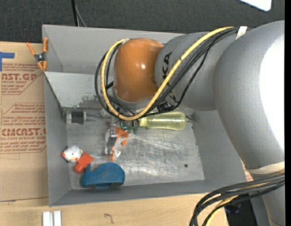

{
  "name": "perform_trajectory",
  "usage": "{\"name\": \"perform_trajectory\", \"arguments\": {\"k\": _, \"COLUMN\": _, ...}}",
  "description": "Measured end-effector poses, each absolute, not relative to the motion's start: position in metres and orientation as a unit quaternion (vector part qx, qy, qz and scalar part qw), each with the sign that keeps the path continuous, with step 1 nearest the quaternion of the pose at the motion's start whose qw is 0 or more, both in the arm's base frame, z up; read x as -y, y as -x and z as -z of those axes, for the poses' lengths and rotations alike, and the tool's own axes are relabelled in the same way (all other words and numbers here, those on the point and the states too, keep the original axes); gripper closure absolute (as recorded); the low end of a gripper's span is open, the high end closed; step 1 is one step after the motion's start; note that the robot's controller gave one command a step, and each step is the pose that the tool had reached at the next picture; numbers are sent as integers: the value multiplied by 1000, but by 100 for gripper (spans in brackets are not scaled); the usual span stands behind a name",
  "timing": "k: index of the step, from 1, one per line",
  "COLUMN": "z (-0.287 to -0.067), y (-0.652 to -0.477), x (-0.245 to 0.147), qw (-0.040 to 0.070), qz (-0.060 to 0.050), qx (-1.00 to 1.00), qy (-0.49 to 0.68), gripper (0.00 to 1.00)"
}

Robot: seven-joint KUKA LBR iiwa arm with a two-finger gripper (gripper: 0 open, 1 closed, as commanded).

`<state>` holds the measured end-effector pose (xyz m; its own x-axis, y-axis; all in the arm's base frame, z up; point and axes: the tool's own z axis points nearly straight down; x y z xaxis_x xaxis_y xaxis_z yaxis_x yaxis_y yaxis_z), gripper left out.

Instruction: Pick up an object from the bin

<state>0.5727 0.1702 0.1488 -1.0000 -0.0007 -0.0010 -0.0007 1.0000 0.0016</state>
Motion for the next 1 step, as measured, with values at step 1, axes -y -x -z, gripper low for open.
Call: {"name": "perform_trajectory", "arguments": {"k": 1, "z": -120, "y": -569, "x": -148, "qw": 5, "qz": -2, "qx": -995, "qy": 98, "gripper": 0}}
